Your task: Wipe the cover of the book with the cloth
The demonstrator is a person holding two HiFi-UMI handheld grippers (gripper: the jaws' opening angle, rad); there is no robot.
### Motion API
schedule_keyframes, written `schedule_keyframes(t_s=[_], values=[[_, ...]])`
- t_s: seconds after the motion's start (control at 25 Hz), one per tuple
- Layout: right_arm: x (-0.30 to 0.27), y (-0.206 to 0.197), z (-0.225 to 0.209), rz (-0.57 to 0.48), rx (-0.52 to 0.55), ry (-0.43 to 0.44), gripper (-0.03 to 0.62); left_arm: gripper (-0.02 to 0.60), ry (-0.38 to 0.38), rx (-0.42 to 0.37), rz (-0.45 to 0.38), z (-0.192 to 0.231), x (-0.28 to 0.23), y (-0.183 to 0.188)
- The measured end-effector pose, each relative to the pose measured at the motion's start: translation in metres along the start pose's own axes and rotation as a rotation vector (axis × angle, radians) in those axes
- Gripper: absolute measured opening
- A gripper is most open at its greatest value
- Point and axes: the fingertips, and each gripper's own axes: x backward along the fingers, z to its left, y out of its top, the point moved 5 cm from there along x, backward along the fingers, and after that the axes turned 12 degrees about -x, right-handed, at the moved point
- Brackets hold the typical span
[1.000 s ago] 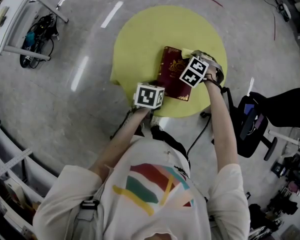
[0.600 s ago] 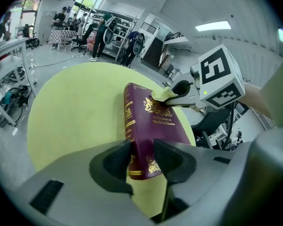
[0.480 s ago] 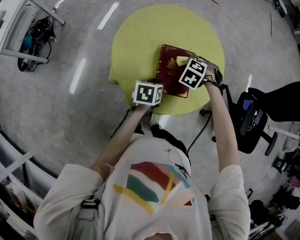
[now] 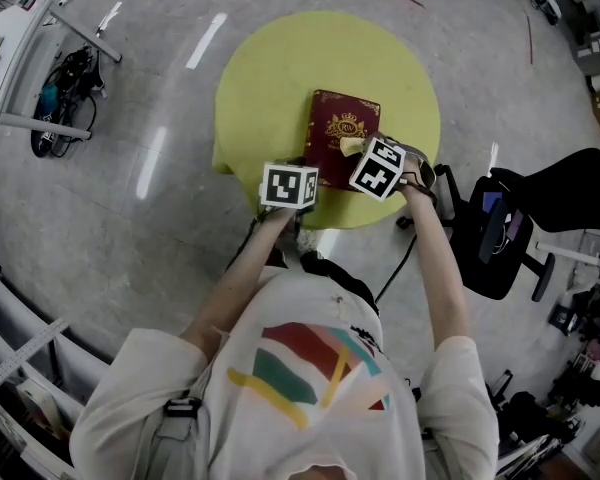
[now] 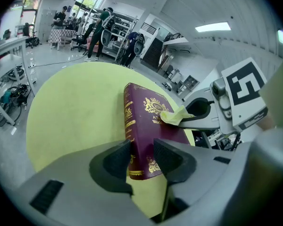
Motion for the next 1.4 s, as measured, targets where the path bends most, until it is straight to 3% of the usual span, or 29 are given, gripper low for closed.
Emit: schedule_keyframes(t_s=[0.92, 1.4], values=[[0.016, -0.040, 0.090, 0.027, -0.076, 0.122, 0.028, 0.156, -0.009, 0.009, -0.012, 0.003, 0.000, 0.000], [0.013, -0.051, 0.104, 0.016, -0.064, 0.091, 0.028, 0.156, -0.014, 0.015, -0.005, 0.003, 0.000, 0.001]])
